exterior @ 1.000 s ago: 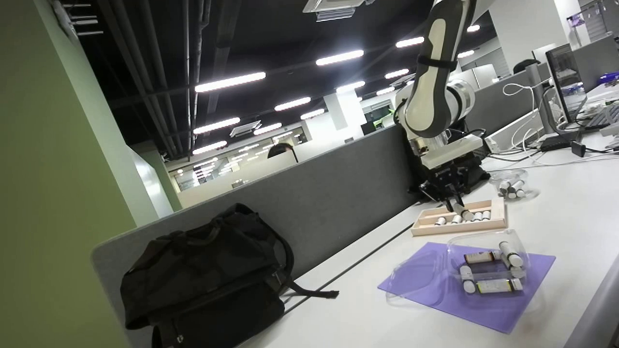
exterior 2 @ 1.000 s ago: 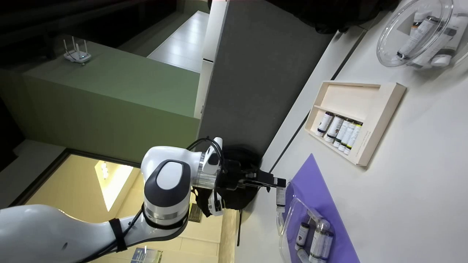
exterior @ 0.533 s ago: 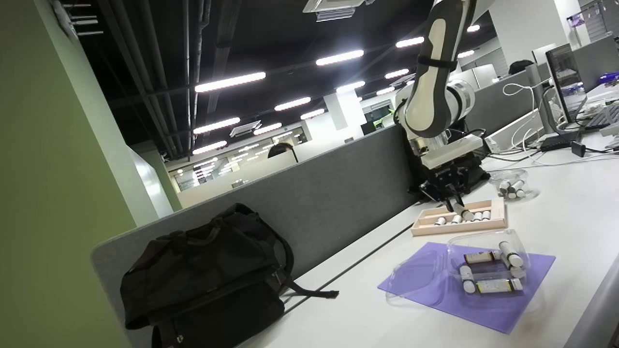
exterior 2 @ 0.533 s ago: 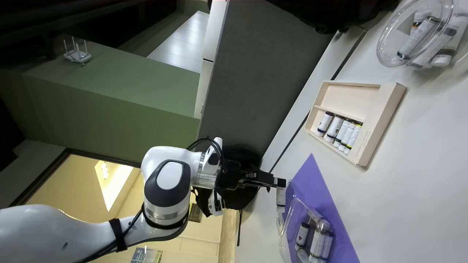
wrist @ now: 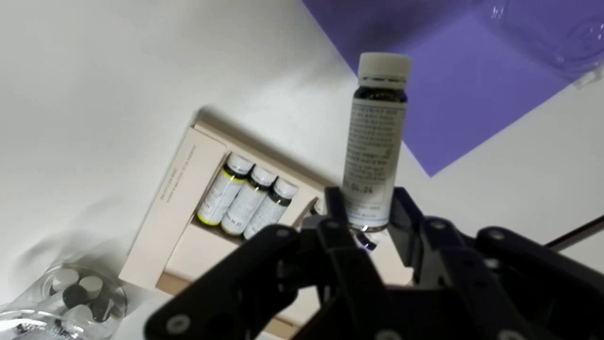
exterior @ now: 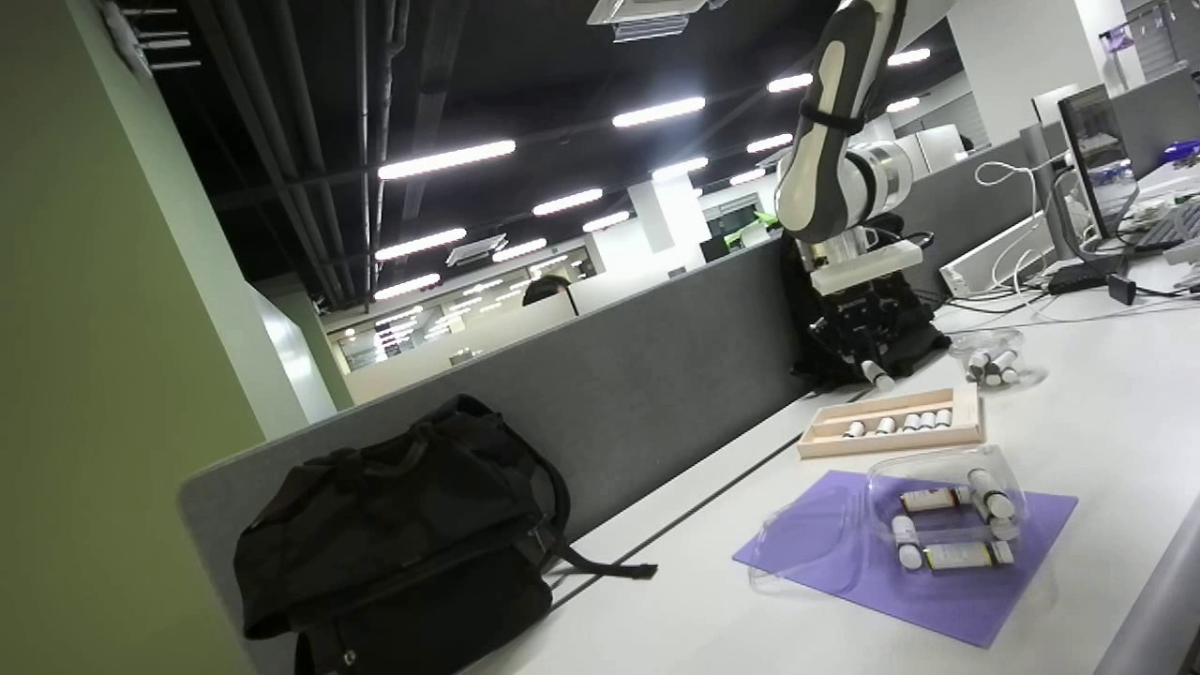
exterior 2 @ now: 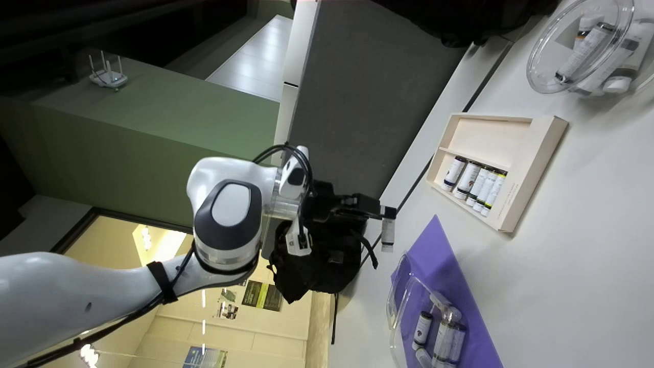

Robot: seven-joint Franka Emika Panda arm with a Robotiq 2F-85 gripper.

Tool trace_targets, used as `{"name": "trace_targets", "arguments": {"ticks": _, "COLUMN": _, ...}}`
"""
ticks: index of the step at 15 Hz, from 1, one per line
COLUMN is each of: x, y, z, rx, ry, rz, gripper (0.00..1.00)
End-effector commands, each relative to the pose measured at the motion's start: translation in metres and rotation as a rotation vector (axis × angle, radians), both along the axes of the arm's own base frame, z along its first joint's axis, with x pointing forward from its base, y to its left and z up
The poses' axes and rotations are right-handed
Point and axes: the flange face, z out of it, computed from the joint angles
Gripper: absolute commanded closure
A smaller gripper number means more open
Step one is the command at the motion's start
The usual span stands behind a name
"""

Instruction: Take a bottle from the bowl and put it in the left compartment of the box

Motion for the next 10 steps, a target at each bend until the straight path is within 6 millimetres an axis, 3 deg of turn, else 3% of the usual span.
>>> {"name": "trace_targets", "arguments": {"ticks": 1, "x": 0.008, "y": -0.012, "z": 0.004, "rx": 0.004, "ry": 0.005, "rz": -0.02, "gripper": 0.63}}
{"name": "trace_targets", "arguments": {"ticks": 4, "x": 0.022, "y": -0.032, "z": 0.008, "rx": -0.001, "ry": 0.012, "rz": -0.048, "gripper": 0.63}}
{"name": "trace_targets", "arguments": {"ticks": 9, "x": 0.024, "y": -0.029, "z": 0.004, "rx": -0.001, "ry": 0.019, "rz": -0.043, "gripper": 0.63}}
{"name": "trace_targets", "arguments": {"ticks": 10, "x": 0.033, "y": -0.039, "z": 0.006, "rx": 0.009, "ry": 0.009, "rz": -0.067, "gripper": 0.88}}
